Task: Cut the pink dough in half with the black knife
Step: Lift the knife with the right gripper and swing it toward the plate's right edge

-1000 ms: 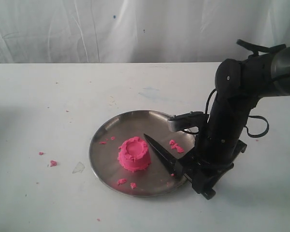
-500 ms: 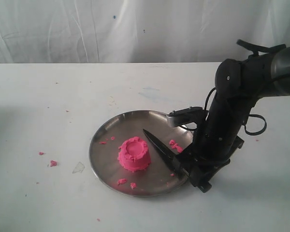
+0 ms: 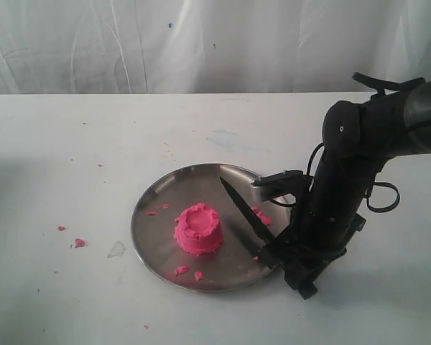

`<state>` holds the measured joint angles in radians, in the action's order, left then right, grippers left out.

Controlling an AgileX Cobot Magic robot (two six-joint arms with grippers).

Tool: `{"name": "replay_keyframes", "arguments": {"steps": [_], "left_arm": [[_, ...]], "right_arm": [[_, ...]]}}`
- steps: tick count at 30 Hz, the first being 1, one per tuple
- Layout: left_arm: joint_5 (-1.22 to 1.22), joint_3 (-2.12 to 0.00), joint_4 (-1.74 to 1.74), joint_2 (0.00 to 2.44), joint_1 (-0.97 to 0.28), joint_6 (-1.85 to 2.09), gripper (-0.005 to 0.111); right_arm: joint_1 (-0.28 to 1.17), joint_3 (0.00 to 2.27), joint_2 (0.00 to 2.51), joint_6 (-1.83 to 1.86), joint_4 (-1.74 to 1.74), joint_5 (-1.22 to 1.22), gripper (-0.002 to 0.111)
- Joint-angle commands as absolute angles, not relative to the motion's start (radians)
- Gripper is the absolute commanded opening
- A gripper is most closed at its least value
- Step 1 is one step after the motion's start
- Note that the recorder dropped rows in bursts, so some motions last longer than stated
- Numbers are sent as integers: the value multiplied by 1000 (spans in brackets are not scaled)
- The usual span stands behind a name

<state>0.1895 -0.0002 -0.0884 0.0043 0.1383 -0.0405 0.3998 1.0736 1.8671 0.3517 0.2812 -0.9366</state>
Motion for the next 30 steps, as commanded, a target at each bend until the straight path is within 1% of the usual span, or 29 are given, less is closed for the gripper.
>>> {"name": "replay_keyframes", "arguments": {"steps": [1,10,15,21,30], "left_arm": [[187,0,-95,0,137,-46,0],[187,0,-95,0,137,-46,0],[187,0,-95,0,137,-46,0],[187,0,-95,0,137,-46,0],[187,0,-95,0,137,-46,0]], "right_arm": [[400,1068,1858,359,281,-881,12],[400,1068,1854,359,281,-882,22],[400,1068,1834,359,281,-884,23],[400,1068,1788,359,281,-884,27],[400,1068,1779,359,281,-858,27]]}}
